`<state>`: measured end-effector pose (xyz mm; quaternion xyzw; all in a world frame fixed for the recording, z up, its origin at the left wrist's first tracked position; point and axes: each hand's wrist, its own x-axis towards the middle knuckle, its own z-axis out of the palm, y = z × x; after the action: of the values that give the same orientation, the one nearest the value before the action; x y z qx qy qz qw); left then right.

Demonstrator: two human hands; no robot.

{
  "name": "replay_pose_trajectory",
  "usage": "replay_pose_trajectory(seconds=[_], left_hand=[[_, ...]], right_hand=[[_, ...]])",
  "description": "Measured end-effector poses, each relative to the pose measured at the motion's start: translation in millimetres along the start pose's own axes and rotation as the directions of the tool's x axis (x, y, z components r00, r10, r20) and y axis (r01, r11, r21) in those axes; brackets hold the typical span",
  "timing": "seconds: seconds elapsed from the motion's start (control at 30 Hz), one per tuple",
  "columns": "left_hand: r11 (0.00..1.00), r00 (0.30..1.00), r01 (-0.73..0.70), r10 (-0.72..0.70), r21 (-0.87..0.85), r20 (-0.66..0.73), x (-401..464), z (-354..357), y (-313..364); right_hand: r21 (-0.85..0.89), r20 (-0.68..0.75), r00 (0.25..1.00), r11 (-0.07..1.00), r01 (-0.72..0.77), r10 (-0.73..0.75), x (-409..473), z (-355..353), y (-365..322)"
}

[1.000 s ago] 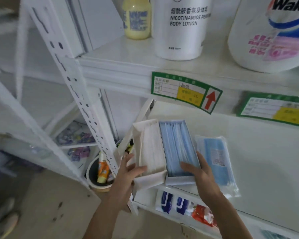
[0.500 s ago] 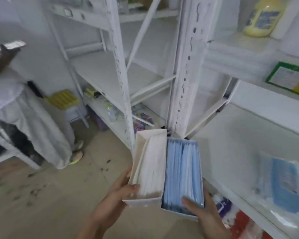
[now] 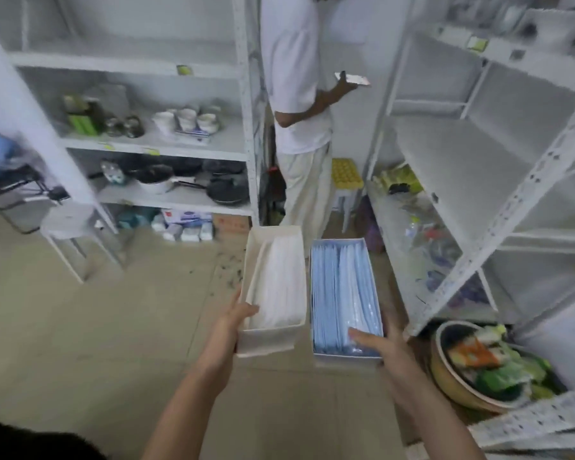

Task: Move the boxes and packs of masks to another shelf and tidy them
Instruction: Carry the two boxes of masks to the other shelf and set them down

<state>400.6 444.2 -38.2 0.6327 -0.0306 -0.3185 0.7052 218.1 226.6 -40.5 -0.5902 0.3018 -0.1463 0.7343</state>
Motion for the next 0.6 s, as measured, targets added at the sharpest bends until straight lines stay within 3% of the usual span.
replay_pose_trajectory(seconds=[0.27,0.6], left_hand=[[0.991,0.977,-0.118,0.106,-0.054,-0.185,-3.0,-83.6,6.2],[0.993,0.933,-0.119,0.106,-0.014,-0.343,30.3,-100.0,23.3]], right_hand=[[-0.05,0.244,0.966,0.996,-0.079,0.089,68.7,85.8,0.0],[-0.135,0.444,0.89,0.989,-0.053,0.108,160.3,136.6,-13.4]])
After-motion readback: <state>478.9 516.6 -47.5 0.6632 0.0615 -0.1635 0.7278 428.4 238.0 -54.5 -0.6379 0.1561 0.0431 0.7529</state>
